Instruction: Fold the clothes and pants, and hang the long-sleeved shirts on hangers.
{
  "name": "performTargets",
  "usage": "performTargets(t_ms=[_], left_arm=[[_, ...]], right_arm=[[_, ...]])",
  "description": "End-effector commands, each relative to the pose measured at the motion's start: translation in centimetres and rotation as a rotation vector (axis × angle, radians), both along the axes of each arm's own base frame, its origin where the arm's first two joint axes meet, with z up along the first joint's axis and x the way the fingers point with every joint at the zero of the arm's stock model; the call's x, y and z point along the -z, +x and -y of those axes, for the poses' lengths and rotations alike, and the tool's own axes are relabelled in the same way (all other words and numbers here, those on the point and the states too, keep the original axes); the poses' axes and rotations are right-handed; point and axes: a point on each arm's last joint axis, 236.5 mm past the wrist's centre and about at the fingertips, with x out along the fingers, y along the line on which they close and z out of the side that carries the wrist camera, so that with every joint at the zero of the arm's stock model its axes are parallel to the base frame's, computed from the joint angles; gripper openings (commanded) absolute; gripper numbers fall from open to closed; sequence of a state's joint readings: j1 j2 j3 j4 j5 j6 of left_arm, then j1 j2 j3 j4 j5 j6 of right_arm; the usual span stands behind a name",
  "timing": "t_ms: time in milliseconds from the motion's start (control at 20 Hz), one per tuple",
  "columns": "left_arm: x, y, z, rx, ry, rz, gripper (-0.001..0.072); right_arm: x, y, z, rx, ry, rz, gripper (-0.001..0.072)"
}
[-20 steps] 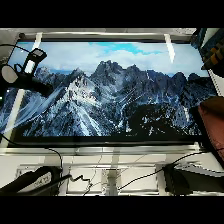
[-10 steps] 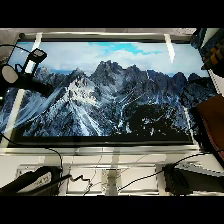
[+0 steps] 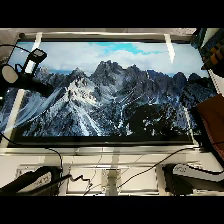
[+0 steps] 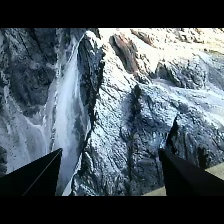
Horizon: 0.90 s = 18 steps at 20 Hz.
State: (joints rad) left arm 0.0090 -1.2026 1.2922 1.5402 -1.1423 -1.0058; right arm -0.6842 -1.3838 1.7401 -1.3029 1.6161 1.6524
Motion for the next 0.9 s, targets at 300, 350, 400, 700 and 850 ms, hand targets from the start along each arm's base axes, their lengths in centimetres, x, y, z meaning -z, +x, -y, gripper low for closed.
performTargets(t_ms=[300,350,400,700,850], left_arm=[[0.0,0.0,-0.1,-0.001,0.001,0.000,0.0688],[0.0,0.0,-0.1,-0.001,0.000,0.000,0.0687],[0.0,0.0,-0.1,-0.001,0.000,0.000,0.0688],[0.0,0.0,-0.1,-0.001,0.000,0.000,0.0688],[0.0,0.0,-0.1,-0.001,0.000,0.000,0.0688]], right_arm=[[-1.7,8.1,-32.1,-0.798,-0.107,0.190,0.0014],[-2.1,8.2,-34.3,-0.840,-0.115,0.231,0.0014],[-2.4,8.2,-36.0,-0.874,-0.132,0.258,0.0014],[-1.7,8.4,-33.2,-0.770,-0.289,0.188,0.0014],[-1.8,8.6,-33.1,-0.765,-0.280,0.195,0.0015]])
